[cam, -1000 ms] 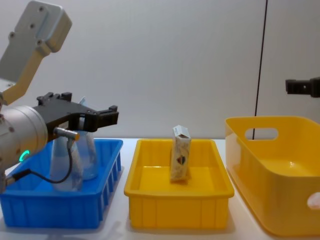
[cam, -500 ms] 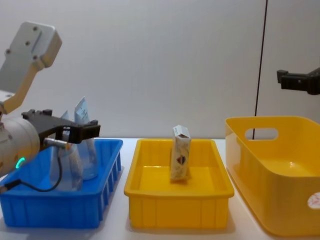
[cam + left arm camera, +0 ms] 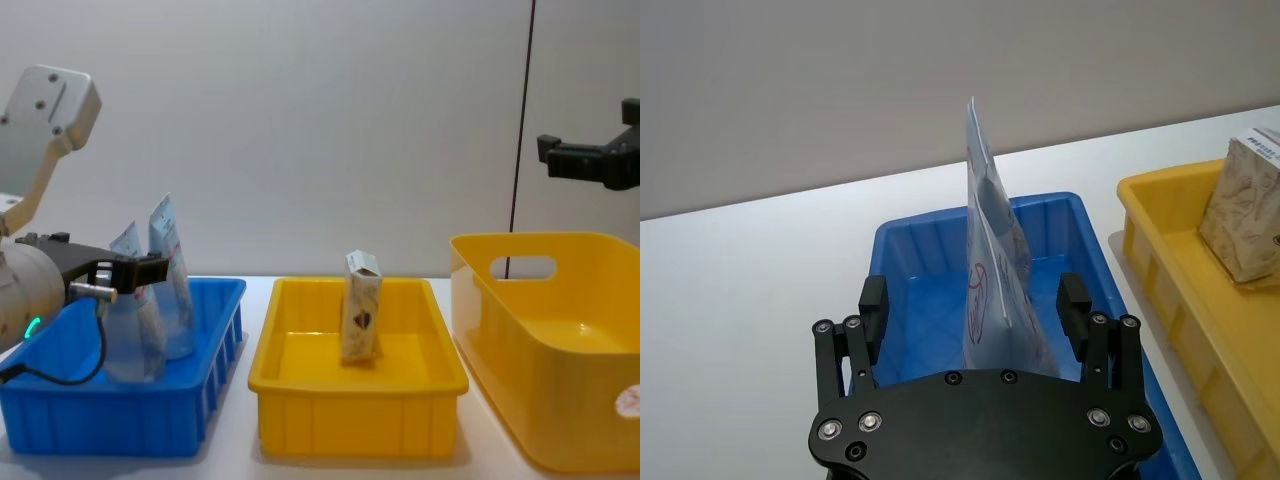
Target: Bimanual collaborative sorting of washing and personal care products
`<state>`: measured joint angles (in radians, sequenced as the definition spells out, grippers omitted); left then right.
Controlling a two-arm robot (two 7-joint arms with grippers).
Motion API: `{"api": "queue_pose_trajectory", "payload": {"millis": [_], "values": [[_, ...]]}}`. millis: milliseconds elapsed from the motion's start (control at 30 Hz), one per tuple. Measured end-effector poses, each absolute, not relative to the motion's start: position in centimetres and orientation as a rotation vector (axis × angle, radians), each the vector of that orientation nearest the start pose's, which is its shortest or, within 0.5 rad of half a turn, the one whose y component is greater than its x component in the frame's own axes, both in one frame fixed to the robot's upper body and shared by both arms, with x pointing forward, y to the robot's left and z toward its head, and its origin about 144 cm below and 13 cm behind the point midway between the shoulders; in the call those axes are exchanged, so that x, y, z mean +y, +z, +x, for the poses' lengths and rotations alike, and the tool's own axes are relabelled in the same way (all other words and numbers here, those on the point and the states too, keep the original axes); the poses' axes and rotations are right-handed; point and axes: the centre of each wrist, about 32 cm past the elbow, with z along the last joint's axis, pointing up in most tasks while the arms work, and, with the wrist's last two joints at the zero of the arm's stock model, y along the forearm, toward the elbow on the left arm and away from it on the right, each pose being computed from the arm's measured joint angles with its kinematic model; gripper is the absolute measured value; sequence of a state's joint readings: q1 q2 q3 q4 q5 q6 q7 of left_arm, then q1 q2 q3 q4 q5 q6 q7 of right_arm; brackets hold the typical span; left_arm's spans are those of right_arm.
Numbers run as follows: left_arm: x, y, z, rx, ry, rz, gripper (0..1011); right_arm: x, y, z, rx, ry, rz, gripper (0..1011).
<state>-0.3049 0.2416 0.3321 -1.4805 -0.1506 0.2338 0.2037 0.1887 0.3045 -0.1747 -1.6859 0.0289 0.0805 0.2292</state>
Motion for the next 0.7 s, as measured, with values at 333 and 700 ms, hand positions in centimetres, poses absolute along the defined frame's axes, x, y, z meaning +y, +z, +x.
{"api": "queue_pose_trajectory", "payload": {"millis": [333, 700], "values": [[20.2, 120.2, 54.1, -0.06, 1.516, 0.192, 1001, -25.1, 123.8, 49.6, -0.363, -1.157, -0.108, 1002], [19.9, 119.9, 55.4, 0.009, 1.499, 0.198, 746, -25.0, 124.0, 49.4, -0.369, -1.154, -0.101, 1002]]}}
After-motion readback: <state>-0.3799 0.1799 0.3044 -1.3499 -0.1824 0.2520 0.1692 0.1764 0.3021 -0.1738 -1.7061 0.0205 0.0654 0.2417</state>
